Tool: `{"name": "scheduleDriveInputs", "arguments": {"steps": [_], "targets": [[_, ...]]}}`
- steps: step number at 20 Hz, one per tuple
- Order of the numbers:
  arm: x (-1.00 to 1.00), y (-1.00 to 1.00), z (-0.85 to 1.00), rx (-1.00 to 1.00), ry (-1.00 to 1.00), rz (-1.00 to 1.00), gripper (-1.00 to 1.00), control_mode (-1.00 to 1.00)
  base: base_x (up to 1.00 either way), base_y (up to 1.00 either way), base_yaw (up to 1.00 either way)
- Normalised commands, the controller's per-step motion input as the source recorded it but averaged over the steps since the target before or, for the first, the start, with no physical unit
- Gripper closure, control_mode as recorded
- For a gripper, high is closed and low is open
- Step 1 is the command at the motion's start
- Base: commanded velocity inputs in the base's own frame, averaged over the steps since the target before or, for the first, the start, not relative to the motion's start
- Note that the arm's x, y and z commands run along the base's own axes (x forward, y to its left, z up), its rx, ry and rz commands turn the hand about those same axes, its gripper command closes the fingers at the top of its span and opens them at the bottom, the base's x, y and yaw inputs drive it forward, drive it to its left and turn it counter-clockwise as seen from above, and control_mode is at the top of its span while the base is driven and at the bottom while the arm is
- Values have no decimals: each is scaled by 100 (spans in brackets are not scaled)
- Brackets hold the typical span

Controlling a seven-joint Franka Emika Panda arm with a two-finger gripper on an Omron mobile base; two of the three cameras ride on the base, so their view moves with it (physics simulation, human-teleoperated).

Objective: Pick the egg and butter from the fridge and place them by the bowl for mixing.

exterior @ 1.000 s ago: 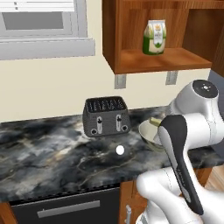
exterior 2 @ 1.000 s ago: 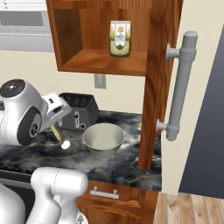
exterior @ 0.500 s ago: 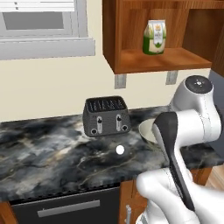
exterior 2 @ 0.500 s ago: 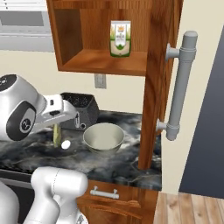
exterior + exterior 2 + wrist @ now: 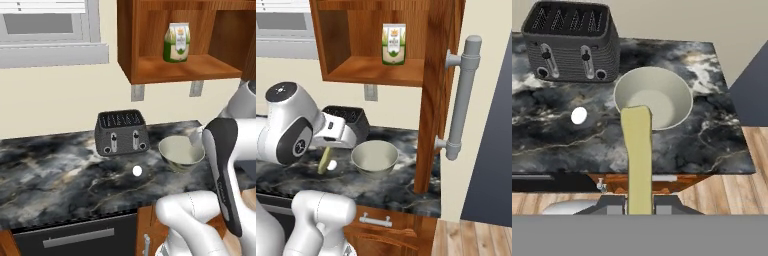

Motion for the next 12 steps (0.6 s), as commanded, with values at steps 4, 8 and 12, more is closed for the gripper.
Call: {"name": "scheduleDriveInputs", "arguments": {"steps": [4, 8, 12], "targets": [[-13, -35, 8, 12, 0, -23, 100, -100, 0, 0, 0], [-7, -35, 2, 8, 0, -21, 100, -100, 0, 0, 0], [-5, -37, 0, 5, -4, -15, 100, -100, 0, 0, 0]]}}
